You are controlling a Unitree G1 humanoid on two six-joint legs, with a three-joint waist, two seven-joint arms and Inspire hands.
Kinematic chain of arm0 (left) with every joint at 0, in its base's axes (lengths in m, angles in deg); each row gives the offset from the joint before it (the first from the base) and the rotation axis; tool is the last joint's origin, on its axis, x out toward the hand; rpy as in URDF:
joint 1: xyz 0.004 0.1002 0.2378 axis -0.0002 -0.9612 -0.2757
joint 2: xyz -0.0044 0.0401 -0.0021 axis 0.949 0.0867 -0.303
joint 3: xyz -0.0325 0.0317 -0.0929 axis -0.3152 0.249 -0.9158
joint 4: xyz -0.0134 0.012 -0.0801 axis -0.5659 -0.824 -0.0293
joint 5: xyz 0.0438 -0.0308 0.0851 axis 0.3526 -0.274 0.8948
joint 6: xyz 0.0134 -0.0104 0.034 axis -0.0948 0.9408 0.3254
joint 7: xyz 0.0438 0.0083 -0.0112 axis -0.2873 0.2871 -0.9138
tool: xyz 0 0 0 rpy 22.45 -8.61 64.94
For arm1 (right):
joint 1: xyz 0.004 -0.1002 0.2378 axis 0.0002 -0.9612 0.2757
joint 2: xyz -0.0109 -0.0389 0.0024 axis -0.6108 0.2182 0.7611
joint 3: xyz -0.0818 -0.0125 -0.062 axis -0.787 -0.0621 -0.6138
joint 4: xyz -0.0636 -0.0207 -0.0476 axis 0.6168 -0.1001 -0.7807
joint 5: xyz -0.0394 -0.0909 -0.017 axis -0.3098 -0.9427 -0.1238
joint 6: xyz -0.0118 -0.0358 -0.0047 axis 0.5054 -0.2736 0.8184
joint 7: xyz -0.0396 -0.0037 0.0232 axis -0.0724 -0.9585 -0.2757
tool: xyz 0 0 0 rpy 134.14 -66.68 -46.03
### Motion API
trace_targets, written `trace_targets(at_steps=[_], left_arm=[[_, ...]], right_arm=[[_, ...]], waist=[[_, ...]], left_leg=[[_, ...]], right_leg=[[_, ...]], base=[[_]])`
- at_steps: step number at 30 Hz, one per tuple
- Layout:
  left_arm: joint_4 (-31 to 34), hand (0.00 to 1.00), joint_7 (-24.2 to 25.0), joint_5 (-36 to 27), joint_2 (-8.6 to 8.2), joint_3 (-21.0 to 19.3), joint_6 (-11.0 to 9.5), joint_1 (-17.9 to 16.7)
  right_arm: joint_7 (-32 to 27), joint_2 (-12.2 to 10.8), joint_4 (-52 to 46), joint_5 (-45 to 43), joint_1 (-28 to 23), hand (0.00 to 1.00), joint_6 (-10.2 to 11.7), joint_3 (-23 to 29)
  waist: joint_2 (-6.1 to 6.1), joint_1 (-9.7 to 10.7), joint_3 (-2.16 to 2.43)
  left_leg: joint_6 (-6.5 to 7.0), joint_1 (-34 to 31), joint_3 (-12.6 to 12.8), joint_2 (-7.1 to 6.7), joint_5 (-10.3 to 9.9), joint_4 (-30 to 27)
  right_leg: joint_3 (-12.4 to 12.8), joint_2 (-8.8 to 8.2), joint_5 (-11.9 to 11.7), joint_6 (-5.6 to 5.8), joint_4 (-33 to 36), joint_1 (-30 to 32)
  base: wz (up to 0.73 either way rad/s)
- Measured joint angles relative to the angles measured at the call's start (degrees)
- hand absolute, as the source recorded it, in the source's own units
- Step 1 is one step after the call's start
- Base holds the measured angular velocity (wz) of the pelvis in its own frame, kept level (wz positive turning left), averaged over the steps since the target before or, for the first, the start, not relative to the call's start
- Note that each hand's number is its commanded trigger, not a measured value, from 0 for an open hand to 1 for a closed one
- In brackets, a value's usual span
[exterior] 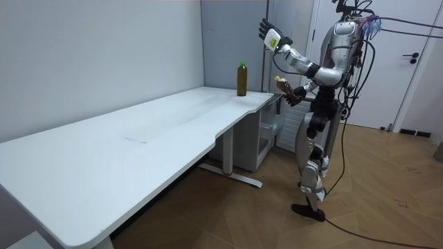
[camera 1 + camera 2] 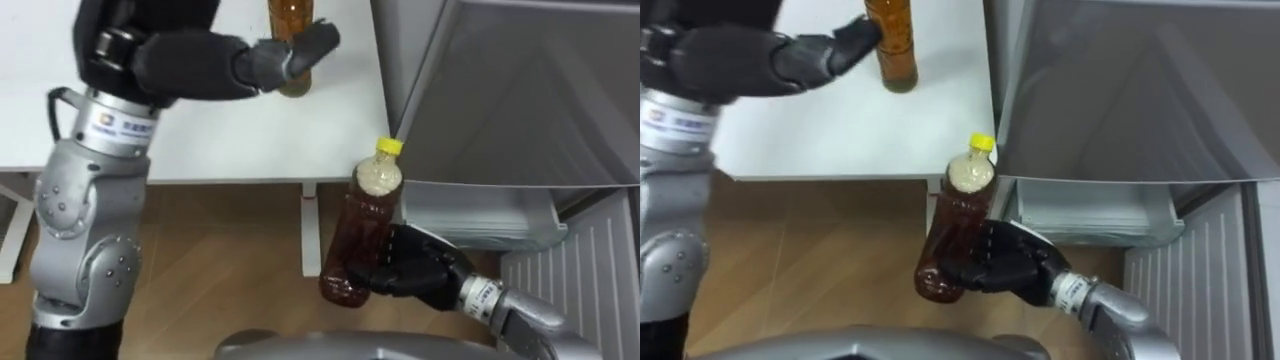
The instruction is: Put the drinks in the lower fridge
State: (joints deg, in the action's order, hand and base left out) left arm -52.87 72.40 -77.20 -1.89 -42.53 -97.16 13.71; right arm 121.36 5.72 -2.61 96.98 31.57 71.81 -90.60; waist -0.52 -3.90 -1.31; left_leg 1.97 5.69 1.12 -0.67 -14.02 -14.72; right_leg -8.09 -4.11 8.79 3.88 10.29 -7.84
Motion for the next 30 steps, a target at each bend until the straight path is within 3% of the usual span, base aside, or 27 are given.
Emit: trace_targets(at_steps=[3,6,9,14,18,21,25,28,29,30], left_arm=[[1.75,0.00,-3.68,0.79,-0.83,-4.11,-3.81,-0.09],[2.67,0.00,-7.10,1.47,-1.16,-7.23,-4.88,-0.63],[2.83,0.00,-14.24,3.32,-1.15,-11.71,-7.94,-1.54],[2.05,0.00,-25.42,5.76,-1.25,-20.73,-9.78,-4.01],[-3.19,0.00,-36.16,7.29,-1.17,-25.98,-11.40,-9.26],[-10.24,0.00,-43.20,6.94,-1.18,-26.27,-11.23,-13.97],[-20.30,0.00,-48.60,5.02,-1.25,-25.92,-9.80,-17.87],[-30.38,0.00,-51.11,4.89,-1.27,-22.81,-8.59,-21.32],[-33.96,0.00,-52.02,4.32,-1.25,-20.27,-7.98,-22.32],[-38.05,0.00,-52.30,3.51,-1.25,-17.86,-7.45,-23.06]], right_arm=[[0.00,0.00,0.26,-1.94,-2.18,1.00,0.85,2.37],[-0.02,-0.08,0.25,-2.14,-3.96,1.00,1.23,3.97],[-0.29,-0.43,0.29,-2.18,-5.59,1.00,2.19,4.72],[-1.99,-1.12,0.21,-2.08,-7.88,1.00,3.26,6.54],[-6.80,-1.63,0.50,-1.45,-9.42,1.00,3.07,9.78],[-11.06,-1.94,0.50,1.55,-10.28,1.00,2.75,11.93],[-15.79,-2.61,0.43,3.00,-12.19,1.00,1.62,12.49],[-20.71,-3.29,0.72,3.09,-11.99,1.00,0.04,13.88],[-22.65,-3.29,1.38,3.36,-11.54,1.00,-0.01,13.83],[-24.34,-3.36,2.31,3.59,-10.86,1.00,-0.14,13.67]], waist=[[0.78,-1.14,0.43],[1.08,-2.59,0.63],[0.88,-3.95,0.84],[0.65,-5.81,0.84],[0.95,-5.73,0.70],[1.18,-5.69,0.82],[1.13,-5.63,1.01],[1.55,-4.83,1.26],[1.13,-4.29,1.10],[1.38,-4.15,1.41]], left_leg=[[0.00,0.14,-0.16,0.00,0.01,0.75],[-0.14,1.09,-0.19,0.00,0.12,1.44],[-0.16,2.38,-0.39,0.17,0.14,2.01],[-0.16,3.43,-0.34,-0.05,0.13,2.09],[-0.17,3.42,-0.91,-0.09,0.12,2.18],[-0.17,3.75,-1.27,-0.21,0.11,2.28],[-0.27,3.96,-1.34,-0.12,0.17,2.56],[-0.29,4.17,-1.39,-0.18,0.22,2.66],[-0.34,4.42,-1.48,-0.17,0.25,2.89],[-0.39,4.50,-1.49,-0.16,0.28,3.03]], right_leg=[[-0.67,-0.07,0.01,0.01,0.07,0.00],[-1.29,-0.06,0.01,0.02,0.11,-0.47],[-1.57,0.15,0.02,0.03,-0.11,-1.72],[-2.14,-0.01,0.02,0.03,-1.67,-3.27],[-3.02,-0.10,0.02,0.03,-1.69,-3.63],[-3.15,-0.05,0.02,0.03,-1.71,-4.01],[-3.16,0.09,0.02,0.03,-1.69,-4.16],[-3.72,-0.10,0.02,0.03,-1.67,-4.20],[-3.87,-0.12,0.02,0.03,-1.69,-4.14],[-3.95,-0.13,0.02,0.03,-1.68,-4.14]], base=[[0.01],[-0.02],[0.01],[0.00],[0.06],[0.06],[0.00],[0.01],[0.00],[0.00]])
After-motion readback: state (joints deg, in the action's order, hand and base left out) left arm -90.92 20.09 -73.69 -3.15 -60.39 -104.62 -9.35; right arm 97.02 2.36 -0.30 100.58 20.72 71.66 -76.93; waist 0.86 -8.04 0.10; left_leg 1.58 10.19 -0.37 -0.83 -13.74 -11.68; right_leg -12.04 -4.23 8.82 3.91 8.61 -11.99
